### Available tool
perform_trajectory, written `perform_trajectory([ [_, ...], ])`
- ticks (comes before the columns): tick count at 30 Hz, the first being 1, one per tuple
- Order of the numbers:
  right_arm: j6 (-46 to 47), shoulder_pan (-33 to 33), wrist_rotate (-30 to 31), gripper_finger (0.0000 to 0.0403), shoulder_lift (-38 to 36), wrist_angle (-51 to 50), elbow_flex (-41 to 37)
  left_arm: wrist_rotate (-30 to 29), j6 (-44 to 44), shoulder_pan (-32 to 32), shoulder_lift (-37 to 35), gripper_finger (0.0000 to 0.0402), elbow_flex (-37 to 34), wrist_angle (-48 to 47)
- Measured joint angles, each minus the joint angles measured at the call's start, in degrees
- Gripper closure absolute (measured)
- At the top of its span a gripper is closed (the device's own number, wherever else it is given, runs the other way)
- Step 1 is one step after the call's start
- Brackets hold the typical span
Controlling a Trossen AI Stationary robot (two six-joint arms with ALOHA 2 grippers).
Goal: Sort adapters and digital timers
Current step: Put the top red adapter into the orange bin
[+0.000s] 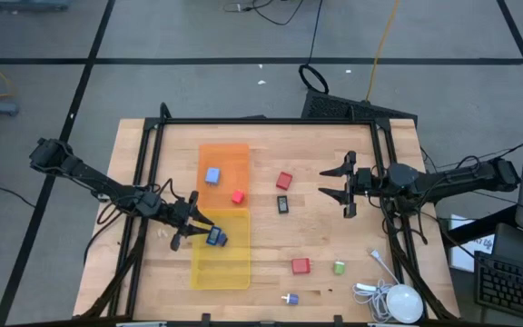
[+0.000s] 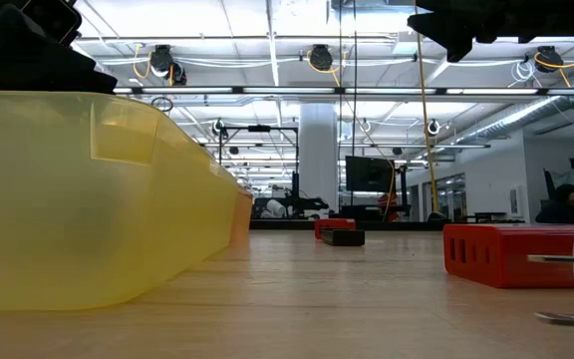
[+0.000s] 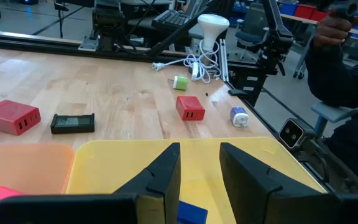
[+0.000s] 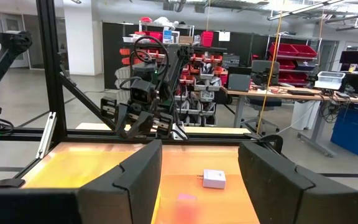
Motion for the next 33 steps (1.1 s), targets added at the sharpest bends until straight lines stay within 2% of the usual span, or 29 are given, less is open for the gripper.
perform_trajectory([
  [11, 0.0, 0.0, 0.0, 0.0202, 0.1, 0.0, 0.0, -0.1, 0.0, 0.0, 0.0, 0.0286, 0.0, 2.2],
  [16, 0.0, 0.0, 0.0, 0.0202, 2.7, -1.9, 0.0, -0.6, 0.0, 0.0, 0.0, 0.0286, 0.0, 3.5],
  [19, -2.5, 0.0, 3.1, 0.0202, 7.2, -3.4, 0.0, -3.3, 1.3, 0.0, 0.0, 0.0286, 0.0, 3.5],
  [22, -4.6, -0.3, 11.5, 0.0199, 13.1, -1.9, 0.0, -7.6, 2.7, 0.0, 0.0, 0.0286, 0.0, 3.5],
  [24, -5.2, -1.2, 14.7, 0.0193, 17.1, 0.2, 0.0, -10.5, 2.6, 0.0, 0.0, 0.0286, 0.0, 3.5],
  [29, -1.7, -5.2, 14.5, 0.0163, 25.3, -0.1, 2.4, -13.4, 2.5, 0.0, 0.0, 0.0286, 0.0, 3.5],
  [33, 3.2, -8.6, 9.5, 0.0135, 30.4, -4.6, 5.5, -13.4, 2.6, 0.0, 0.0, 0.0286, 0.0, 3.4],
])
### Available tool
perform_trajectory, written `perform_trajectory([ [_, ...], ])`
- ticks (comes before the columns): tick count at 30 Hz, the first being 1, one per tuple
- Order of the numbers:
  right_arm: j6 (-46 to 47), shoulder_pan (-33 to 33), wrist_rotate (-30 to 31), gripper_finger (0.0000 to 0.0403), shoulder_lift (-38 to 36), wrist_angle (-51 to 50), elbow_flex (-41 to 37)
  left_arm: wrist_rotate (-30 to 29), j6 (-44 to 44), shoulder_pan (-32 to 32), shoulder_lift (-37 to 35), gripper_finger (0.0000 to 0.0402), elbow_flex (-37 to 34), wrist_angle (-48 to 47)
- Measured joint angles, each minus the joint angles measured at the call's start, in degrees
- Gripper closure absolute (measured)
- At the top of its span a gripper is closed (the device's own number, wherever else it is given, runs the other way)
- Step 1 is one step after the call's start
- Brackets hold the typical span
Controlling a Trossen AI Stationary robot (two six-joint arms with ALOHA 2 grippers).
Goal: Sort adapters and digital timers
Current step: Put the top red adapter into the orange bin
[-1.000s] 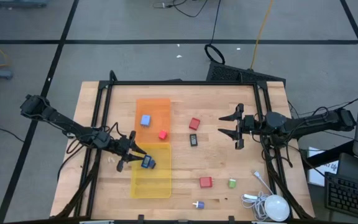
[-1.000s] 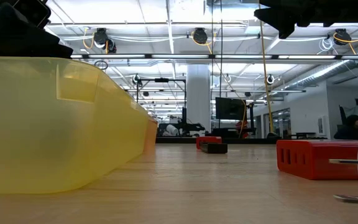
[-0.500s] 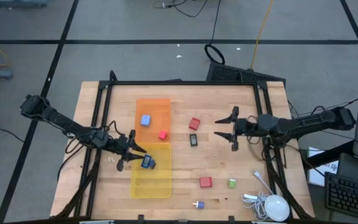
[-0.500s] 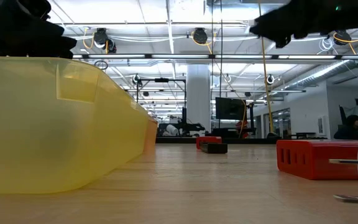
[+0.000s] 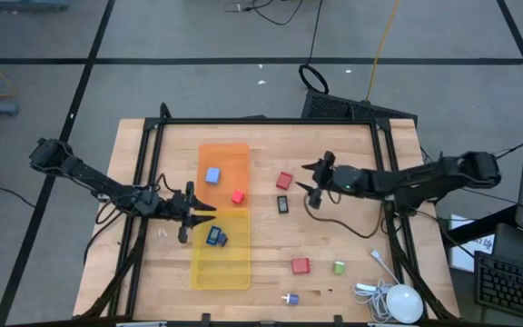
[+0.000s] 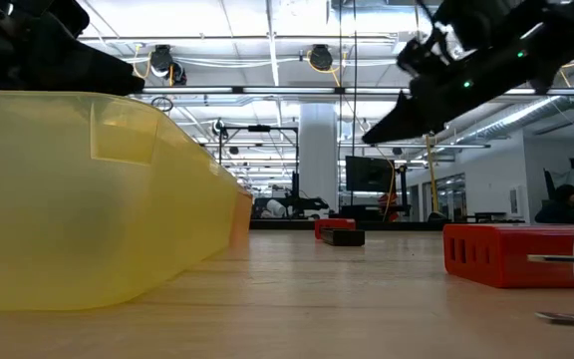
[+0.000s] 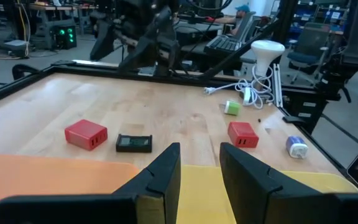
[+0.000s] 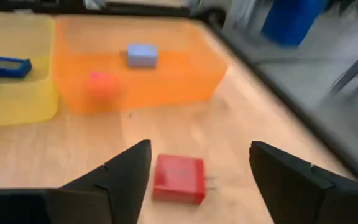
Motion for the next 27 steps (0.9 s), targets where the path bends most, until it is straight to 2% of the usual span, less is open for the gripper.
perform_trajectory([
  [8, 2.2, -4.3, -4.4, 0.0101, 10.2, 0.2, 2.8, 0.0, 0.1, 0.0, 0.0, 0.0286, 0.0, 0.0],
  [11, 2.2, -5.8, -7.9, 0.0103, 13.6, 2.7, 2.8, 0.0, 0.4, 0.1, 0.0, 0.0286, 0.0, 0.0],
  [19, 1.8, -7.9, -10.1, 0.0114, 22.0, 11.1, 2.8, 0.0, 0.1, 1.3, 0.0, 0.0286, 0.0, -0.2],
  [27, 1.8, -8.0, -12.9, 0.0113, 28.1, 11.8, 5.3, 0.0, 0.0, 1.3, 0.0, 0.0286, 0.0, -0.3],
])
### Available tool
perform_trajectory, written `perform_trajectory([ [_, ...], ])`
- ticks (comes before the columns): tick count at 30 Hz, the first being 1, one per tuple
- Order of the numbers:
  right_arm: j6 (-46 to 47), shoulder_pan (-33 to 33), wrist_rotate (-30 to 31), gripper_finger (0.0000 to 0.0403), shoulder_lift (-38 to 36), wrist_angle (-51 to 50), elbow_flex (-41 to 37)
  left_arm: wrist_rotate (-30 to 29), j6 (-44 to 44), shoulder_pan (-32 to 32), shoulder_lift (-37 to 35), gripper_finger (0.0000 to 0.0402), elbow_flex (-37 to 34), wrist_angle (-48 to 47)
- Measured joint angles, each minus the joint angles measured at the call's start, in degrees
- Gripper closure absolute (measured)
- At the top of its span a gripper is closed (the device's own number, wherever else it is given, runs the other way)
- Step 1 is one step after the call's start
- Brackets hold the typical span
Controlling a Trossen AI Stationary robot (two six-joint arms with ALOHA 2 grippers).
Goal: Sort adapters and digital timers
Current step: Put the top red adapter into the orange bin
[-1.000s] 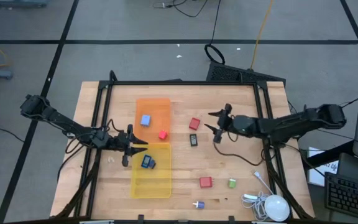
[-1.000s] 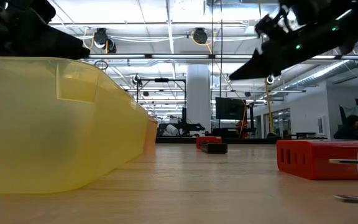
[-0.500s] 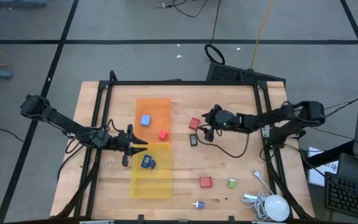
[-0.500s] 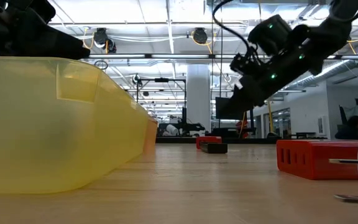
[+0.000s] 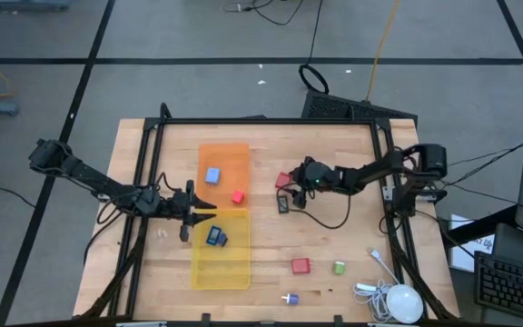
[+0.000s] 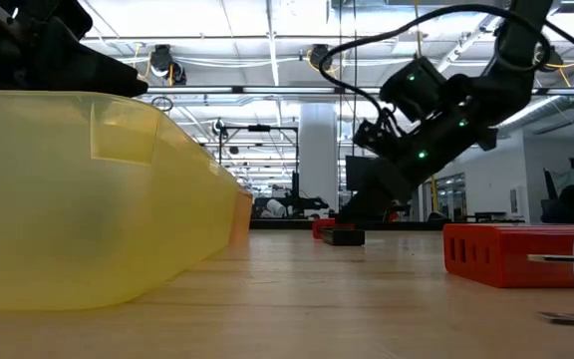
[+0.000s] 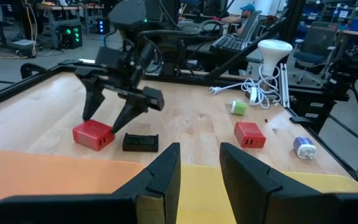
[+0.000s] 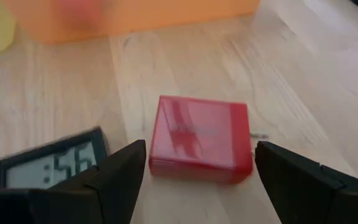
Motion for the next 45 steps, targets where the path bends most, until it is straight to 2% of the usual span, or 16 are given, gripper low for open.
perform_trajectory([
  [7, -1.1, 0.0, 0.0, 0.012, 5.1, 0.1, 3.9, 0.0, -0.4, 0.0, 0.0, 0.0286, 0.0, -0.2],
  [16, -3.5, 0.0, -0.2, 0.0142, 4.6, -3.1, 4.1, 0.0, -0.3, 0.0, 0.0, 0.0286, 0.0, -0.3],
  [20, -3.7, 0.0, -3.0, 0.0143, 4.6, -3.1, 4.1, 0.0, -0.3, 0.0, 0.0, 0.0286, 0.0, -0.3],
  [24, -4.7, 0.0, -3.0, 0.0142, 4.1, -3.7, 4.1, 0.0, -0.2, 0.0, 0.0, 0.0286, 0.0, -0.3],
  [28, -4.8, 0.0, -3.2, 0.0144, 0.9, -6.7, 3.9, 0.0, -0.2, 0.0, 0.0, 0.0286, 0.0, -0.3],
  [34, -4.9, 0.7, -3.0, 0.0139, -8.0, -12.9, 3.9, 0.0, 0.0, 0.0, 0.0, 0.0286, 0.0, -0.2],
  [45, -6.2, 5.3, -2.9, 0.0141, -20.9, -20.9, 3.9, 0.0, 0.0, 0.0, 0.0, 0.0286, 0.0, -0.2],
])
